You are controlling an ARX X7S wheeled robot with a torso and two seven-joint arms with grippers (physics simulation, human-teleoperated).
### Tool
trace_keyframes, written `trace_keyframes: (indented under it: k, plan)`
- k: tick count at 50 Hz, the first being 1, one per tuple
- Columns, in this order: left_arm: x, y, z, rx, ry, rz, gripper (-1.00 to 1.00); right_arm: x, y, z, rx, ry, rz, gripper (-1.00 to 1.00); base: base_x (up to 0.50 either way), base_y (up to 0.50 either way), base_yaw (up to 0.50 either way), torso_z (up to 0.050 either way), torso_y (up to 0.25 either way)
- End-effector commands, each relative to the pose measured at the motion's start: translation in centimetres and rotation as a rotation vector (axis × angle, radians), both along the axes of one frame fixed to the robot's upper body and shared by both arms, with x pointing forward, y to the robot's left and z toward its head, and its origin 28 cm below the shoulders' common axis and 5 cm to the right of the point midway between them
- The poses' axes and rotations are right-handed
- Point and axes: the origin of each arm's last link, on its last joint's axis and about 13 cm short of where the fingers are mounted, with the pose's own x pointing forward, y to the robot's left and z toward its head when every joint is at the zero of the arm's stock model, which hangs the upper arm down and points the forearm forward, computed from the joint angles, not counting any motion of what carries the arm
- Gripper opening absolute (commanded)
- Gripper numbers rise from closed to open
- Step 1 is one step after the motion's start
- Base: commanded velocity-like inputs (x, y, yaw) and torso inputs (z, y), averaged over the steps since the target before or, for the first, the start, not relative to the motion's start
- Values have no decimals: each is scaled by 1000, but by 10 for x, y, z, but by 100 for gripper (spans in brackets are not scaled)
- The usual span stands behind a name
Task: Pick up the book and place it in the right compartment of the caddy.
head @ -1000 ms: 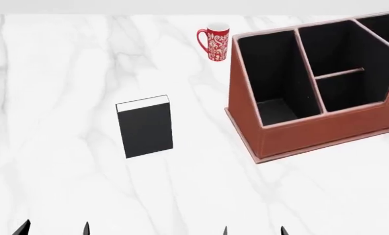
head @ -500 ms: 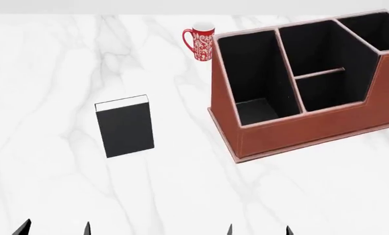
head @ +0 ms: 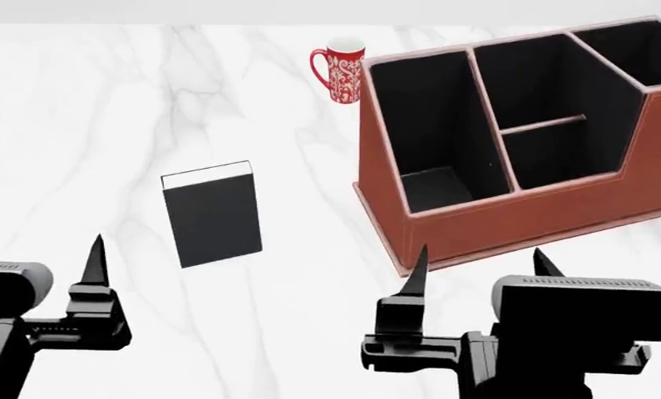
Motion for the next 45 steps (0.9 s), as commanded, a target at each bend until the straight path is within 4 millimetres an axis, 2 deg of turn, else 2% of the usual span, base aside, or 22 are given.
trace_keyframes:
  k: [1, 5, 11, 12, 13, 14, 17, 18, 19, 20, 23, 28, 34, 45]
  plan:
    - [0, 6, 24, 8, -35, 21, 100, -1, -4, 23, -17, -14, 1, 100, 0, 0, 0, 0, 0]
    - [-1, 12, 26, 3, -48, 65, 100, 0, -5, 27, -18, -17, -4, 100, 0, 0, 0, 0, 0]
    - [-12, 56, 44, 8, -103, 317, 100, 5, -8, 32, -17, -20, -17, 100, 0, 0, 0, 0, 0]
    - [-21, 73, 50, 9, -126, 425, 100, 5, -8, 34, -12, -18, -15, 100, 0, 0, 0, 0, 0]
    - [-26, 80, 52, 2, -132, 458, 100, 5, -8, 34, -12, -18, -16, 100, 0, 0, 0, 0, 0]
    - [-39, 98, 55, 25, -154, 574, 100, 6, -9, 38, -6, -20, -20, 100, 0, 0, 0, 0, 0]
    - [-62, 123, 59, 29, -177, 729, 100, 6, -9, 36, -3, -21, -21, 100, 0, 0, 0, 0, 0]
    - [-83, 138, 63, 35, -203, 845, 100, 7, -9, 36, -3, -19, -24, 100, 0, 0, 0, 0, 0]
    - [-92, 144, 64, 27, -209, 888, 100, 7, -9, 35, -4, -18, -25, 100, 0, 0, 0, 0, 0]
    - [-111, 158, 65, 32, -225, 988, 100, 8, -9, 35, -5, -15, -24, 100, 0, 0, 0, 0, 0]
    - [-141, 178, 63, -1, -240, 1132, 100, 9, -8, 39, -12, -13, -21, 100, 0, 0, 0, 0, 0]
    - [-155, 191, 57, -35, -245, 1219, 100, 8, -6, 46, -21, -16, -1, 100, 308, 0, 0, 0, 0]
    - [-156, 191, 58, -23, -250, 1239, 100, 8, -7, 54, -26, -33, -8, 100, 500, 0, 0, 0, 0]
    - [-153, 191, 56, -46, -250, 1227, 100, 9, -5, 57, -31, -27, 9, 100, 500, 0, 0, 0, 0]
